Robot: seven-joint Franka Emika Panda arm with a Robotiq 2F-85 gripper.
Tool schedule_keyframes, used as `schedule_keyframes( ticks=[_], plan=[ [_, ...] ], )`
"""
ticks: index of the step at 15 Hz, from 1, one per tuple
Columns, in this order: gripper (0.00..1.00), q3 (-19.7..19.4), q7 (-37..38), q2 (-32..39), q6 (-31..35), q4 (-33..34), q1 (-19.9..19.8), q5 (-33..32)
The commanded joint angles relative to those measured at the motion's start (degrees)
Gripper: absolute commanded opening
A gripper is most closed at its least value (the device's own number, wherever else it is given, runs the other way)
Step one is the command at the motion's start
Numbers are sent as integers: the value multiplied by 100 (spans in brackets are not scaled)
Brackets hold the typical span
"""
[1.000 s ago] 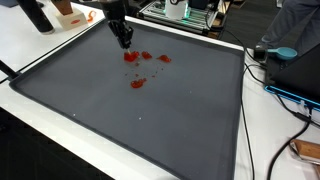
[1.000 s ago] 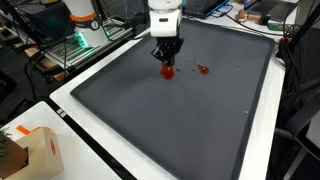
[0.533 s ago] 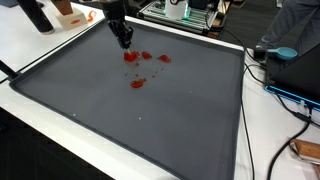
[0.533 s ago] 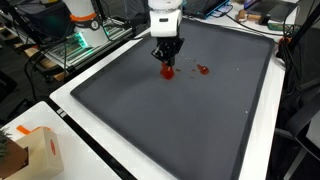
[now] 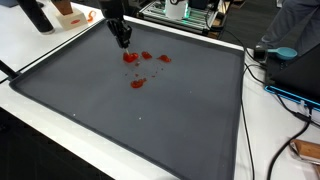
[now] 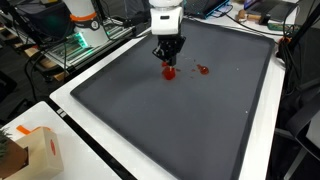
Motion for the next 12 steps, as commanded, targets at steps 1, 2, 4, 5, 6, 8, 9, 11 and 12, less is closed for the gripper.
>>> schedule_keyframes(
  ticks=[1, 2, 4, 5, 6, 8, 9, 11, 12],
  plan=[
    [3, -24, 46, -181, -209, -21, -14, -10],
    [3, -37, 78, -226, -221, -31, -6, -42],
    [3, -49, 116, -301, -254, -41, 2, -71],
    [3, -58, 147, -345, -273, -48, 8, -97],
    [3, -63, 172, -409, -309, -60, 11, -116],
    [3, -73, 228, -534, -413, -67, 14, -148],
    [3, -85, 281, -619, -466, -76, 19, -189],
    [3, -92, 323, -793, -605, -80, 21, -234],
    [3, -97, 356, -885, -676, -82, 24, -273]
  ],
)
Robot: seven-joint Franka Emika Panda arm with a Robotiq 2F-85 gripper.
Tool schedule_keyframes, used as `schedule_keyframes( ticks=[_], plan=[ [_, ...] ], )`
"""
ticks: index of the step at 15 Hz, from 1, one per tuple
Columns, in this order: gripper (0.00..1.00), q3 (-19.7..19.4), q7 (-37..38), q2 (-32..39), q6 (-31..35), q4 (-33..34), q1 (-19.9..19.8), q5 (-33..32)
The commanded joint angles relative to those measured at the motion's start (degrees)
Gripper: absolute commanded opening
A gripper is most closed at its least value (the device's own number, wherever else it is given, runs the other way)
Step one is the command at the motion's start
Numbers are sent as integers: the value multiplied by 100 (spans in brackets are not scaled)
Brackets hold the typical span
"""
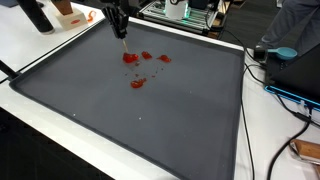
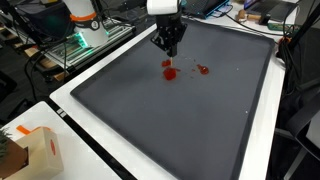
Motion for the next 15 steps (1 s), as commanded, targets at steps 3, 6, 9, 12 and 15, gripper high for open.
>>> schedule_keyframes(
  ticks=[3, 6, 9, 12, 15],
  plan=[
    [3, -55, 355, -618, -582, -65, 23, -320],
    [3, -29, 523, -864, -876, -41, 26, -467],
    [3, 0, 660, -1051, -1066, -9, 31, -533],
    [3, 34, 698, -1194, -1185, 24, 39, -570],
    [3, 68, 725, -1293, -1258, 48, 41, -621]
  ],
)
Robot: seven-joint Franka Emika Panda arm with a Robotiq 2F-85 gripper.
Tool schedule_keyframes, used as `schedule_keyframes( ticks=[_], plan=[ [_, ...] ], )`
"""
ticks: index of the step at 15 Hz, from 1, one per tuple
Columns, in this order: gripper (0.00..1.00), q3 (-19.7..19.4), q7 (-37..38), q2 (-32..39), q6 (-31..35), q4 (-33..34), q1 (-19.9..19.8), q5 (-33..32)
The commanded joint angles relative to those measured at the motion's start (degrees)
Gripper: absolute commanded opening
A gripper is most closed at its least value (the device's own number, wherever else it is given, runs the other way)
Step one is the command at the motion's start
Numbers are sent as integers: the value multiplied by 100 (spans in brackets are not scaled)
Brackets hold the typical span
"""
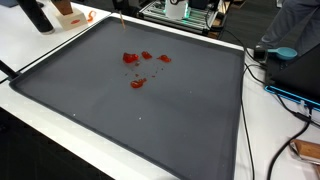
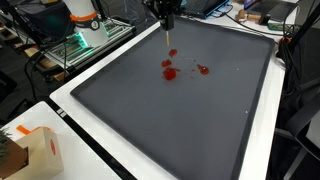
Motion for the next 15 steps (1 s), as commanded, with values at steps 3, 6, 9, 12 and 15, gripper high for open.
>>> schedule_keyframes(
  ticks=[3, 6, 9, 12, 15],
  plan=[
    [3, 54, 221, -237, -262, -17, 17, -184],
    [3, 73, 281, -296, -244, -31, 15, -221],
    [13, 56, 115, -197, -134, 38, 9, -165],
    [13, 65, 115, -215, -134, 39, 10, -220],
    [13, 66, 115, -215, -134, 39, 10, -222]
  ],
)
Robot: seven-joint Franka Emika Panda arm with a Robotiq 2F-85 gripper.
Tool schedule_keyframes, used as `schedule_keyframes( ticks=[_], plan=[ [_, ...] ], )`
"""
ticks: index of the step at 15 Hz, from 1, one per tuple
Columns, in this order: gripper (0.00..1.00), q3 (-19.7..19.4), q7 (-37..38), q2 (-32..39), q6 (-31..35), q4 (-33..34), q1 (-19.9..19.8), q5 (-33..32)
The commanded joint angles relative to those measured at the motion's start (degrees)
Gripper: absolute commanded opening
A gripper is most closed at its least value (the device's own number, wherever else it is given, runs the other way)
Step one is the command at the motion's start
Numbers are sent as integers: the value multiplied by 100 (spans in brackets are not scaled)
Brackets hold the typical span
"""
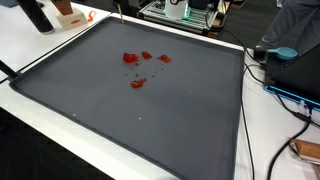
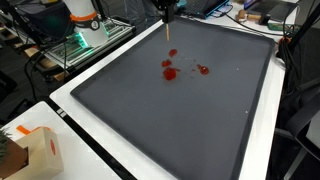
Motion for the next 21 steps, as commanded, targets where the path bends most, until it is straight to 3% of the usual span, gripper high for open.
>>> schedule_keyframes(
  ticks=[1, 7, 12, 16, 21],
  plan=[
    [3, -9, -2, 0, -18, 12, 8, 0],
    [3, -337, -2547, 639, -254, 464, -70, 1945],
    [3, -456, -4641, 1326, -927, 929, -460, 2973],
    [3, -447, -5445, 1883, -1502, 1268, -864, 3315],
    [3, -387, -5848, 2396, -1641, 1438, -1182, 3863]
  ],
)
